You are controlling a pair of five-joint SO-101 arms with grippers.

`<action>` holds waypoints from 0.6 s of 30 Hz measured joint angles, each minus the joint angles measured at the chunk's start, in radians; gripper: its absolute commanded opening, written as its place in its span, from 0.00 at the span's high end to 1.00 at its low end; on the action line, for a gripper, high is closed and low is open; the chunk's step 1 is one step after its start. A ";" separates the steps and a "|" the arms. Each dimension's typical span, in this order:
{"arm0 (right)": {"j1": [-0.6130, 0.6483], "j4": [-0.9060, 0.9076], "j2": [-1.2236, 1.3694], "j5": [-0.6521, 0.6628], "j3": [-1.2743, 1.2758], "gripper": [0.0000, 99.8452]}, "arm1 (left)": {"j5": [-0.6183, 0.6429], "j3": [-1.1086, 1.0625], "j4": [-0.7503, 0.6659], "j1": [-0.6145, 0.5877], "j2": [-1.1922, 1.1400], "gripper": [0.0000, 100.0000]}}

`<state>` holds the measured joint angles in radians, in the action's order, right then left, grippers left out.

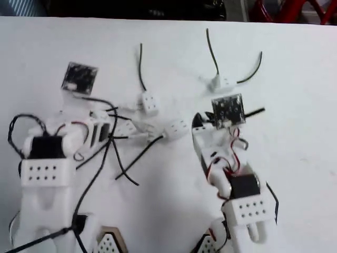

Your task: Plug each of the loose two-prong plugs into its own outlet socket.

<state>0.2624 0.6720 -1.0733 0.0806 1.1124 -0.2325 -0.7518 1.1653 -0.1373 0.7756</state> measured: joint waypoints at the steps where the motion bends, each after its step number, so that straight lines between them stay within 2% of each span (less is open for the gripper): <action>1: 0.003 0.018 0.054 0.000 -0.038 0.98 | 0.000 -0.044 -0.023 -0.020 0.026 0.76; 7: 0.005 0.083 0.275 0.000 -0.196 0.98 | -0.002 -0.261 -0.161 -0.137 0.121 0.75; 10: 0.005 0.089 0.338 0.003 -0.252 0.98 | -0.043 -0.347 -0.226 -0.181 0.132 0.75; 18: 0.035 0.089 0.606 0.009 -0.396 0.98 | -0.078 -0.516 -0.373 -0.199 0.132 0.75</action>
<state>0.2977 0.7610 -0.4672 0.0898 0.7165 -0.3107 -1.2674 0.7925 -0.3368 0.9076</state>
